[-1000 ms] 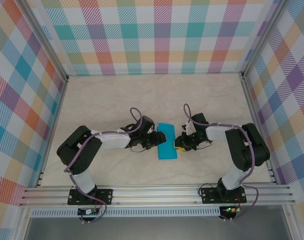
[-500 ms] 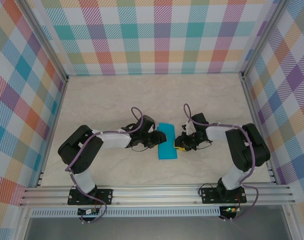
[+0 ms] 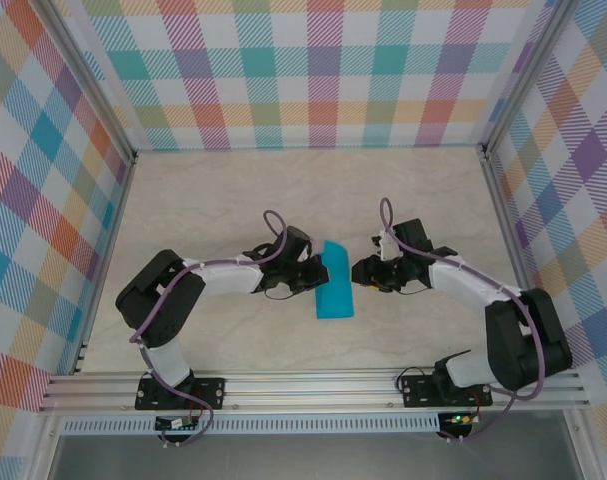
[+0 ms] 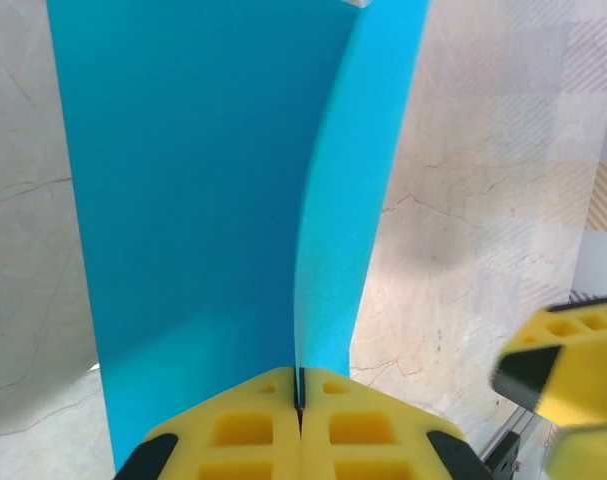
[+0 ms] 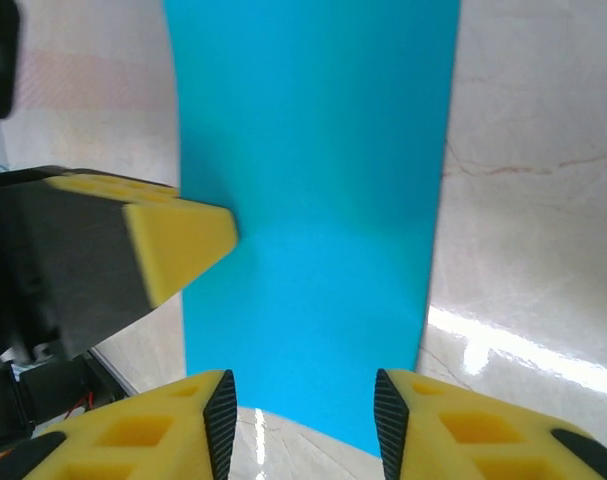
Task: Fold a paper plane with a square sheet of paper (pick it up from the middle)
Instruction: Fold the triangle a second time at the center of the table.
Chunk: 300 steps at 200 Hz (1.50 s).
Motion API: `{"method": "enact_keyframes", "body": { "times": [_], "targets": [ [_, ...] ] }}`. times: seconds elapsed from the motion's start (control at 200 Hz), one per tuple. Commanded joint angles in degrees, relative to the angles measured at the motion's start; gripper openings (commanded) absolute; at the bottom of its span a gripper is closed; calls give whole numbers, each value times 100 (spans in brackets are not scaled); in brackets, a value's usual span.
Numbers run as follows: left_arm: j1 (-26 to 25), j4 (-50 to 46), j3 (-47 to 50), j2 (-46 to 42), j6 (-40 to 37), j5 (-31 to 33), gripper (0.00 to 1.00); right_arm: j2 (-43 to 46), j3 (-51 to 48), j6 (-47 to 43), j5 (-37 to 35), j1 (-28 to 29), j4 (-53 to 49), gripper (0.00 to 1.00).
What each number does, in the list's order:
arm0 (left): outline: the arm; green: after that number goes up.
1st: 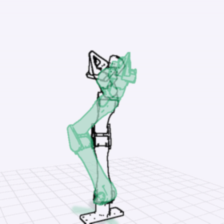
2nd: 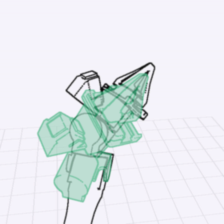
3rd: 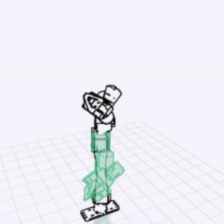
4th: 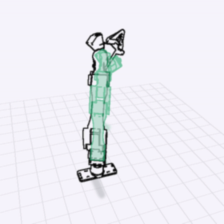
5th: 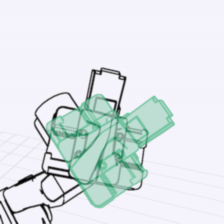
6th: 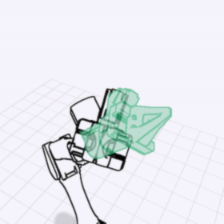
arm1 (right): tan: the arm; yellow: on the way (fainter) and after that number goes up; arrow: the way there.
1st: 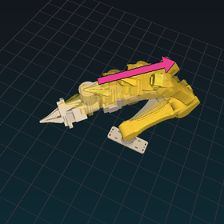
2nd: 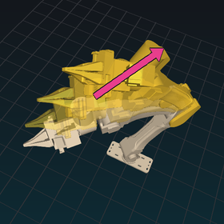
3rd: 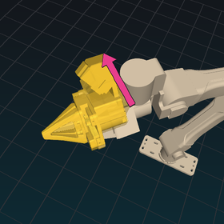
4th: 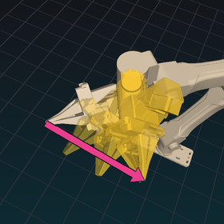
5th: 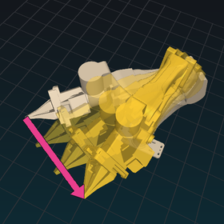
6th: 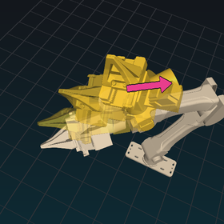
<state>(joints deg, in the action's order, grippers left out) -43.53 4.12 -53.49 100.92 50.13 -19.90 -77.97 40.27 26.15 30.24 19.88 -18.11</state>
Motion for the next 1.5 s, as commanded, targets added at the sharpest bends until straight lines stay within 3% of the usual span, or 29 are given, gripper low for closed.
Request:
{"method": "enact_keyframes", "body": {
  "times": [0.0, 0.205, 0.31, 0.485, 0.655, 0.81, 1.085, 1.205, 1.36, 1.495],
  "targets": [
    [-99, -606, -335, 74, -386, 92, 0, 256, -186, -76, -355, 16, -251, 49],
    [64, -1654, -694, -324, -1024, 158, 0, 57, -295, 88, -299, 69, -178, 49],
    [173, -2423, -962, -776, -1426, 150, 0, 343, -361, 195, -412, 69, -181, 49],
    [349, -3798, -1509, -1623, -2009, 672, 0, 954, -299, 254, -708, 69, -451, 50],
    [397, -4571, -1999, -1730, -2463, 778, 0, 1161, -237, 267, -691, 69, -554, 51],
    [389, -4204, -1912, -1365, -2326, 523, 0, 1221, -235, 263, -653, 69, -553, 51],
    [327, -2437, -948, -885, -1447, 6, 0, 1174, -274, 163, -561, 75, -545, 52],
    [323, -2310, -723, -815, -1387, 75, 0, 1073, -266, 109, -313, 161, -378, 53],
    [319, -2293, -472, -982, -1199, 404, 0, 1138, -109, -70, -852, 815, -312, 54],
    [319, -2437, -455, -976, -1179, 548, 0, 1264, -76, -67, -1940, 1966, -40, 59]
  ]
}}
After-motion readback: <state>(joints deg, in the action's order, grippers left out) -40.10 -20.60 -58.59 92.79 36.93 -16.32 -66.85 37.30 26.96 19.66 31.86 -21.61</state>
